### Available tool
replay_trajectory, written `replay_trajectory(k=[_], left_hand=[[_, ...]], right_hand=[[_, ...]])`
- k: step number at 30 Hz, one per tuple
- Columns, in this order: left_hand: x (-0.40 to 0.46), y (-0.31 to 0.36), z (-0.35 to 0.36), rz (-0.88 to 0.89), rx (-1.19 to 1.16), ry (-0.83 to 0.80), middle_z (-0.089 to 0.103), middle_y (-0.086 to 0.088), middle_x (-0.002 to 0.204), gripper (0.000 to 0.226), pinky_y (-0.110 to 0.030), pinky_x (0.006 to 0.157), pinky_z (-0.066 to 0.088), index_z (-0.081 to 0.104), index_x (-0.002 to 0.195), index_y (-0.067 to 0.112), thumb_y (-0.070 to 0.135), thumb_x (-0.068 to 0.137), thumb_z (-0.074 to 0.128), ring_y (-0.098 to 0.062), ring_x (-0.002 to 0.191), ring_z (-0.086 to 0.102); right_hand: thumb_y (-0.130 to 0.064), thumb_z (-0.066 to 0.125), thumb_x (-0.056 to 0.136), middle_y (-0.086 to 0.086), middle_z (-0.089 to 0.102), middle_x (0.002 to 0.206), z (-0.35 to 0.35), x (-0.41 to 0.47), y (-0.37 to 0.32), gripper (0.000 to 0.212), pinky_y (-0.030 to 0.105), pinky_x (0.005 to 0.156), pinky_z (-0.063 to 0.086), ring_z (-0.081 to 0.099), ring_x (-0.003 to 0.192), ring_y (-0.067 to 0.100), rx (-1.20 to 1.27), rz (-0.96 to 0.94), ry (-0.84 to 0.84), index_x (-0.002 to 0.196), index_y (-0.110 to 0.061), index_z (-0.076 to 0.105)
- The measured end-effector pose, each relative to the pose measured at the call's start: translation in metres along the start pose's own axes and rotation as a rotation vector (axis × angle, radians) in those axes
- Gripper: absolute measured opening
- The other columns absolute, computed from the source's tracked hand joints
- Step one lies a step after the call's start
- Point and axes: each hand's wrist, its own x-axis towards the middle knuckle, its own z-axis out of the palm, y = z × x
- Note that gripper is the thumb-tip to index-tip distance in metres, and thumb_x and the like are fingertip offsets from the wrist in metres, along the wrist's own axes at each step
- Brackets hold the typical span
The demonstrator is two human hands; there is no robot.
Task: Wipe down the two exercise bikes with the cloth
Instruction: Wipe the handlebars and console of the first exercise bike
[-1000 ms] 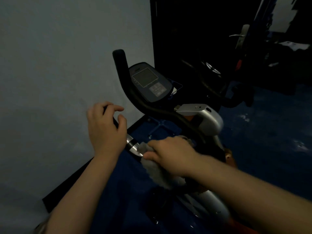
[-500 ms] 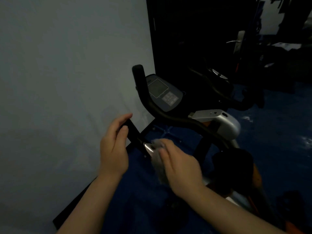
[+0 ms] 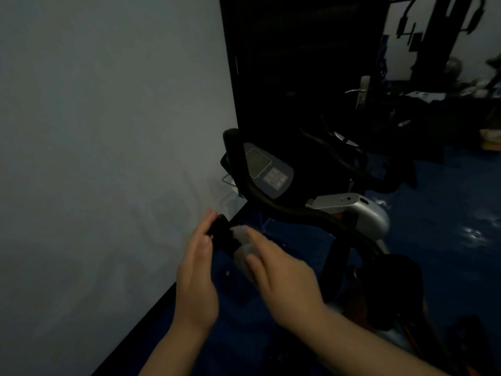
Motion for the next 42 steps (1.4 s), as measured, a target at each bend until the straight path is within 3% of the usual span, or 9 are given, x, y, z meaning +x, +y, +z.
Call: replay_trajectory(k=[4, 8, 12, 15, 19, 24, 31, 37, 42], left_hand=[[-0.002, 0.000, -0.003, 0.001, 0.013, 0.017, 0.047, 0.028, 0.139, 0.056, 0.000, 0.098, 0.032, 0.043, 0.141, 0.026, 0.050, 0.093, 0.028, 0.010, 0.129, 0.042], [-0.004, 0.009, 0.002, 0.036, 0.014, 0.094, 0.056, 0.036, 0.122, 0.040, 0.004, 0.084, 0.036, 0.047, 0.131, 0.038, 0.043, 0.095, 0.031, 0.016, 0.115, 0.049], [-0.002, 0.011, 0.000, 0.032, 0.003, 0.148, 0.052, 0.040, 0.123, 0.041, 0.005, 0.086, 0.034, 0.045, 0.132, 0.037, 0.044, 0.095, 0.030, 0.019, 0.117, 0.046], [0.002, 0.013, -0.001, 0.049, 0.070, 0.119, 0.043, 0.029, 0.139, 0.040, 0.004, 0.094, 0.028, 0.044, 0.130, 0.042, 0.050, 0.094, 0.030, 0.015, 0.128, 0.038], [0.007, 0.017, 0.015, 0.154, 0.168, 0.026, 0.039, 0.019, 0.147, 0.043, -0.006, 0.106, 0.028, 0.046, 0.135, 0.030, 0.043, 0.096, 0.032, 0.010, 0.133, 0.035], [0.022, 0.013, 0.026, 0.453, 0.604, -0.170, 0.054, 0.017, 0.133, 0.036, -0.031, 0.118, 0.012, 0.063, 0.116, 0.026, 0.038, 0.097, 0.035, -0.001, 0.132, 0.043], [0.025, -0.008, 0.028, 0.691, 1.263, -0.121, 0.068, 0.007, 0.073, 0.031, -0.040, 0.104, 0.023, 0.071, 0.073, 0.021, 0.034, 0.091, 0.048, -0.018, 0.085, 0.053], [0.028, -0.012, 0.022, 0.787, 1.236, -0.106, 0.062, 0.005, 0.062, 0.044, -0.042, 0.104, 0.024, 0.064, 0.062, 0.019, 0.038, 0.094, 0.043, -0.020, 0.083, 0.054], [0.028, -0.012, 0.025, 0.796, 1.217, -0.083, 0.061, 0.004, 0.061, 0.042, -0.044, 0.102, 0.026, 0.064, 0.062, 0.017, 0.036, 0.093, 0.044, -0.021, 0.082, 0.054]], right_hand=[[-0.048, 0.016, 0.100, 0.001, 0.066, 0.099, 0.001, 0.039, -0.019, 0.038, 0.035, 0.067, 0.042, 0.062, 0.088, 0.024, 0.090, 0.280, -0.086, 0.111, -0.029, 0.047], [-0.042, 0.025, 0.101, -0.015, 0.057, 0.118, 0.013, 0.051, -0.064, 0.026, 0.037, 0.078, 0.049, 0.056, 0.104, 0.008, 0.390, 0.078, 0.216, 0.121, -0.049, 0.041], [-0.037, 0.035, 0.101, -0.012, 0.052, 0.130, 0.010, 0.033, -0.038, 0.039, 0.037, 0.082, 0.049, 0.054, 0.109, 0.012, 0.173, -0.036, 0.113, 0.136, -0.051, 0.025], [-0.044, 0.025, 0.101, -0.002, 0.063, 0.100, 0.001, 0.034, -0.022, 0.023, 0.033, 0.059, 0.037, 0.060, 0.081, 0.022, 0.049, 0.109, -0.040, 0.119, -0.035, 0.036], [-0.038, 0.034, 0.101, 0.002, 0.058, 0.098, 0.014, 0.031, -0.031, 0.021, 0.034, 0.057, 0.042, 0.058, 0.076, 0.024, -0.081, 0.055, 0.095, 0.117, -0.026, 0.038], [-0.038, 0.035, 0.093, -0.003, 0.058, 0.096, 0.003, -0.037, 0.015, 0.049, 0.027, 0.063, 0.042, 0.054, 0.076, 0.015, -0.316, -0.007, 0.150, 0.139, -0.024, 0.035], [-0.029, 0.036, 0.100, -0.001, 0.053, 0.111, -0.015, -0.028, 0.040, 0.033, 0.033, 0.086, 0.044, 0.048, 0.099, 0.013, -0.263, 0.225, 0.240, 0.102, -0.014, 0.065], [-0.055, 0.012, 0.095, -0.021, -0.017, 0.156, 0.016, -0.062, 0.020, 0.061, 0.025, 0.117, 0.002, -0.011, 0.144, 0.003, 0.099, 0.445, 0.320, 0.150, -0.034, -0.004], [-0.030, 0.037, 0.101, 0.008, -0.011, 0.159, -0.013, -0.012, 0.036, 0.074, 0.027, 0.109, 0.025, 0.018, 0.143, 0.027, 0.252, 0.783, 0.376, 0.149, -0.013, -0.016]])
